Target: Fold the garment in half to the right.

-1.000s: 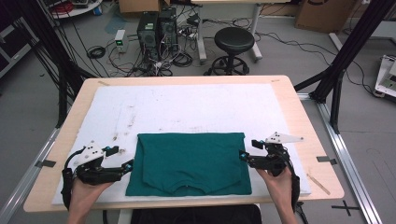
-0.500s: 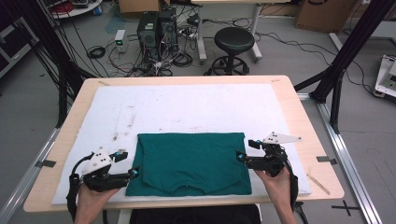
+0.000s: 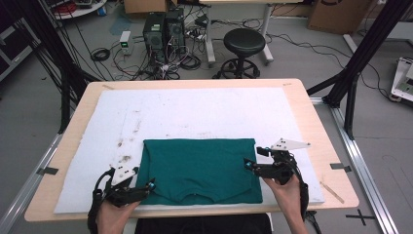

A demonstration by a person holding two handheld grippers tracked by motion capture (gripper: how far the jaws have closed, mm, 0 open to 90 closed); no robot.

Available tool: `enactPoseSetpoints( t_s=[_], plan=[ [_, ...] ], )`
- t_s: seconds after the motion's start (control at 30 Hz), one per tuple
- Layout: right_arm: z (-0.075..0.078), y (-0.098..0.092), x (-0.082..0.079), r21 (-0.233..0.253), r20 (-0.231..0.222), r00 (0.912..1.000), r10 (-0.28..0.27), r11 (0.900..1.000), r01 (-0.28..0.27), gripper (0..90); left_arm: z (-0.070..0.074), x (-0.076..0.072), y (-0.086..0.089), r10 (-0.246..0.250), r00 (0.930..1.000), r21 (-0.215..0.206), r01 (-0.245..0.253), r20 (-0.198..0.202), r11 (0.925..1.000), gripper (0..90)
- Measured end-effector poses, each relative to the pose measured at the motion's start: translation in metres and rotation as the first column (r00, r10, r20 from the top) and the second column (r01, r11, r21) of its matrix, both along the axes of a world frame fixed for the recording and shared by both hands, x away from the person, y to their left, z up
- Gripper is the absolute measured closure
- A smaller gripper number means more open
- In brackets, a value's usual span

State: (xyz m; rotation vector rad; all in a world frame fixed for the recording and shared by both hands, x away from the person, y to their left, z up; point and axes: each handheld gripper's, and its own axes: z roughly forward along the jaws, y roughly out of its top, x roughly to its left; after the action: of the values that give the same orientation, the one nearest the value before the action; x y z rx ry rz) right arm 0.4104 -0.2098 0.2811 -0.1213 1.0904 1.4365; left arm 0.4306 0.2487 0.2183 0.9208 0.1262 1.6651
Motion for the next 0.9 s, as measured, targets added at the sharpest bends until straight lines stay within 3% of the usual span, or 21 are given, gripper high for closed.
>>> enactPoseSetpoints(
  t_s=[0.3,0.6,0.9],
  plan=[
    [0.0,-0.001,0.0,0.002,-0.004,1.0,0.001,1.0,-0.001,27.1,-0.004,0.008,-0.002,0.042,0.9984,-0.01,-0.042,-0.037,0.9991,26.1],
    [0.0,0.007,-0.001,-0.025,-0.006,1.0,0.002,1.0,-0.002,27.1,-0.005,0.012,0.004,-0.004,0.9987,-0.013,0.004,-0.05,0.9999,25.0],
    [0.002,0.027,-0.003,-0.074,-0.003,0.9999,-0.014,0.997,0.014,27.1,-0.012,0.015,0.006,-0.024,0.9997,0.003,0.024,-0.01,0.9997,29.2]
  ],
)
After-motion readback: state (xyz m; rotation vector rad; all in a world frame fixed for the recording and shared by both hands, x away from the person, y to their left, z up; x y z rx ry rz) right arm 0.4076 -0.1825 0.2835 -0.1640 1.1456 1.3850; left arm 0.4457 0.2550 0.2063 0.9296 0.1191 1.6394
